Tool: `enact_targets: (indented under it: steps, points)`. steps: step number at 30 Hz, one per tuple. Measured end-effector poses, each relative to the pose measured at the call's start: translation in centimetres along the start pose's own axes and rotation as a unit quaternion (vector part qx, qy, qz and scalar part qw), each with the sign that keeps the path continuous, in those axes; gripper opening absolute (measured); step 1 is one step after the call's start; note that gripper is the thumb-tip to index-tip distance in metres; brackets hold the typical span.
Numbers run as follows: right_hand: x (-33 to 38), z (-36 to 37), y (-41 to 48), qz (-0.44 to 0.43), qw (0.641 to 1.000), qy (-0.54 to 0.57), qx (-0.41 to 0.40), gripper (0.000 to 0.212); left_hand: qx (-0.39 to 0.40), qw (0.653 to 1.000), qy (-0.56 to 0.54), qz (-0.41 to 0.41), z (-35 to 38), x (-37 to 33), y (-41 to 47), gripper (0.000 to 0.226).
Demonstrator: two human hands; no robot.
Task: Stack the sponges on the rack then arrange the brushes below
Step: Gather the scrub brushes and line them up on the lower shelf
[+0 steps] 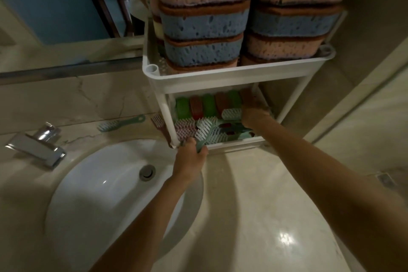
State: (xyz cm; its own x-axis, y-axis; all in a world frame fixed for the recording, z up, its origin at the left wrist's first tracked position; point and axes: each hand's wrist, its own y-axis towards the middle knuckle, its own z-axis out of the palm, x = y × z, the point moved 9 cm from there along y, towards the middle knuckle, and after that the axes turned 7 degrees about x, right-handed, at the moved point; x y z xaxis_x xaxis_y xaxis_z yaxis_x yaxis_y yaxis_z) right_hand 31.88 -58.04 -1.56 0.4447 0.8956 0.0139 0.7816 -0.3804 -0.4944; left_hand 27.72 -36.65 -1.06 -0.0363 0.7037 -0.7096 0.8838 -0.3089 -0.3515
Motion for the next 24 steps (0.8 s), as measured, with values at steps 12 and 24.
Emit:
enact_targets:
  steps: [12,24]
  points:
    - [1.3,0.6,0.7,-0.067,0.997,0.003,-0.042,0.071,-0.035,0.999,-0.025,0.002,-1.0,0.4,0.5,0.021]
    - [2.1,-1.4,-3.7,-0.126,0.942,0.243,-0.194,0.025,-0.01,0.999,-0.029,0.013,-0.2,0.2,0.5,0.013]
